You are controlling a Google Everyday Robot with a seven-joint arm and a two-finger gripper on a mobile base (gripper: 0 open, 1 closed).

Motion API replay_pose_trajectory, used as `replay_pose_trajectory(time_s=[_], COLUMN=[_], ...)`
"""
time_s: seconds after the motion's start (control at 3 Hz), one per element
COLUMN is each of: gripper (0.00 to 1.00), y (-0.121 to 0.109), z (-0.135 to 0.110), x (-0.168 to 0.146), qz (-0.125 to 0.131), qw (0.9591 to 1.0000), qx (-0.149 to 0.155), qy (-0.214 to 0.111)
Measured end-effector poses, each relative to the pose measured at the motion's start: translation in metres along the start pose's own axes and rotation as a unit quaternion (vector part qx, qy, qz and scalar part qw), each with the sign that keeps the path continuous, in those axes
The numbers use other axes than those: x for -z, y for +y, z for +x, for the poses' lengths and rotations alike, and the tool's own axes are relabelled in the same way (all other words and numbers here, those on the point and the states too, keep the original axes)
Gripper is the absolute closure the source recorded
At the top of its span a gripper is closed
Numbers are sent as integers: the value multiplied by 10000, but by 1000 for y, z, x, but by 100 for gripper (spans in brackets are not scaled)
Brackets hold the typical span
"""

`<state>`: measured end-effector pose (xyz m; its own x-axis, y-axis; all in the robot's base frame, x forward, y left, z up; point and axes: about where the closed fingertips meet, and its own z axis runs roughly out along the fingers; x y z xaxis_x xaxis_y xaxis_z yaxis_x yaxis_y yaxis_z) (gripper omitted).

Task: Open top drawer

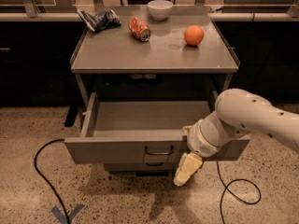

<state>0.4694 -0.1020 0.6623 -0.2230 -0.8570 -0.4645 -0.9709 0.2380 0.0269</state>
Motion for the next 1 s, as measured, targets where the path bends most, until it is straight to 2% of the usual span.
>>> replay_pose_trajectory(time_s=[0.33,0.67,1.0], gripper=[0,0,0], y=[20,20,49], z=[10,9,19], x=[-2,-1,7], qz=[-127,-128,-265], qw=[9999,9999,9991], qx=[-98,-99,-326], qy=[-21,-21,76])
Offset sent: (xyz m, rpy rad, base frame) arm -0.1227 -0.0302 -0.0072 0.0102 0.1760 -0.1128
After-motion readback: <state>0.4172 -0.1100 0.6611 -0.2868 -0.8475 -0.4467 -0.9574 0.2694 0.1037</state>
